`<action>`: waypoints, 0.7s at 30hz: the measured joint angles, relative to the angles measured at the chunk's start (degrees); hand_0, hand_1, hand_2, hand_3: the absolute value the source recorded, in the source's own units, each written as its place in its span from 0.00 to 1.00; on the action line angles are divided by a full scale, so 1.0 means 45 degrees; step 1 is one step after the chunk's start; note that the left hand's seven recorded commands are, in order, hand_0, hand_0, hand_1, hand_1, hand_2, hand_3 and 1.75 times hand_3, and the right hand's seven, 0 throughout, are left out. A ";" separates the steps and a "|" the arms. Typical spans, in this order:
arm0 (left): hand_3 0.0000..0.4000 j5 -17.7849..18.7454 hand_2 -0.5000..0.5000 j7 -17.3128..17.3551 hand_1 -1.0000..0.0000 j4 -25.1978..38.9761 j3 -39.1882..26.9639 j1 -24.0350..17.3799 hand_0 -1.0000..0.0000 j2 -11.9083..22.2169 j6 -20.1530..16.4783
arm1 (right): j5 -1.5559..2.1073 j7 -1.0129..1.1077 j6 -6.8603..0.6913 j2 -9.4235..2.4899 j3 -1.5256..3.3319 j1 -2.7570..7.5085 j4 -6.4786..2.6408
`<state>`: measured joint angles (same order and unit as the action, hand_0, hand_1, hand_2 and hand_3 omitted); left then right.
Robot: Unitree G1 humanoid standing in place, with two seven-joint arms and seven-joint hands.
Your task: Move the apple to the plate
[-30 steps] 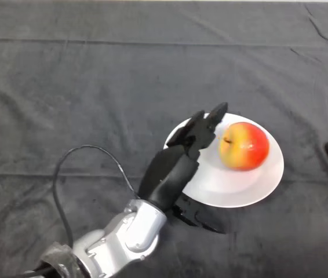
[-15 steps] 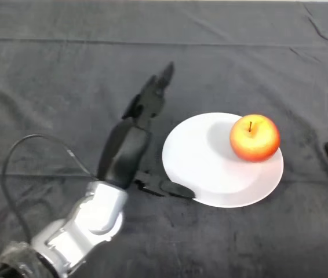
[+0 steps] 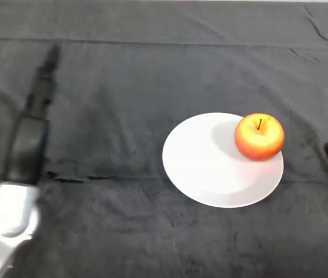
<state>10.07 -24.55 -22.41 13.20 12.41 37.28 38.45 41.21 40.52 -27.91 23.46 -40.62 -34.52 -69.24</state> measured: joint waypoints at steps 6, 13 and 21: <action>0.00 0.0519 0.50 0.0307 1.00 -0.0302 -0.1225 -0.0719 1.00 0.0356 0.0650 | 0.0000 -0.0007 0.0000 -0.0001 0.0002 0.0000 0.0000; 0.00 0.1134 0.50 0.0664 1.00 -0.1333 -0.2910 -0.1487 1.00 0.0510 0.1452 | -0.0001 -0.0029 0.0000 0.0000 0.0003 0.0001 0.0000; 0.00 0.2223 0.50 0.1560 1.00 -0.2963 -0.4324 -0.2191 1.00 0.0651 0.2136 | -0.0001 -0.0045 -0.0002 0.0000 0.0005 0.0000 0.0000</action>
<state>20.08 -17.53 -35.74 -6.26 2.55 40.21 48.06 41.20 40.32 -27.92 23.46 -40.60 -34.51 -69.24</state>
